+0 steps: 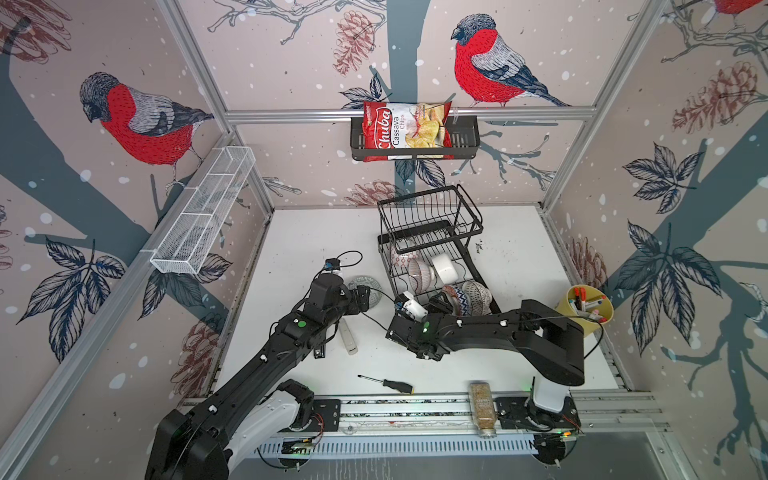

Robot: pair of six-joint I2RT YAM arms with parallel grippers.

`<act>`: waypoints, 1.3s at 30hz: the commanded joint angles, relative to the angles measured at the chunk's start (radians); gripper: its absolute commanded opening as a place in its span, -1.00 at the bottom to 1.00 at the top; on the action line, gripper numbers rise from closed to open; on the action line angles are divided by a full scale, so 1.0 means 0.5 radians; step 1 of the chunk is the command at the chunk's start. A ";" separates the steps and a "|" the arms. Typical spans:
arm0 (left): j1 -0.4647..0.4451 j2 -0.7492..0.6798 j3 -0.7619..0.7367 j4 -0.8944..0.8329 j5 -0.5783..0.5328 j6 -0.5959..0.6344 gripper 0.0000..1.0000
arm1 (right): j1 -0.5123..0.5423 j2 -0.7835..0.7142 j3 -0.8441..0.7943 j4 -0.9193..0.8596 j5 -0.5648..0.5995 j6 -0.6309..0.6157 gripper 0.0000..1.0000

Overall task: Load the bowls into the dish rack
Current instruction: 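Open the right gripper and withdraw while the left lowers toward the green-patterned bowl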

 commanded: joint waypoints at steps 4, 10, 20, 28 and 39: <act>0.005 -0.007 -0.007 0.043 -0.031 -0.013 0.78 | 0.007 -0.057 0.049 0.013 -0.061 0.014 0.47; 0.005 -0.019 -0.002 0.034 -0.039 -0.013 0.78 | 0.004 -0.118 0.090 0.051 -0.102 -0.029 0.57; 0.009 -0.016 0.023 -0.020 -0.070 -0.022 0.78 | -0.031 -0.311 0.178 0.188 -0.317 -0.041 0.63; 0.011 0.021 0.069 -0.114 -0.106 -0.040 0.77 | -0.177 -0.557 0.239 0.281 -0.721 0.065 0.72; 0.035 0.072 0.078 -0.223 -0.158 -0.086 0.82 | -0.338 -0.921 0.031 0.525 -1.133 0.262 0.99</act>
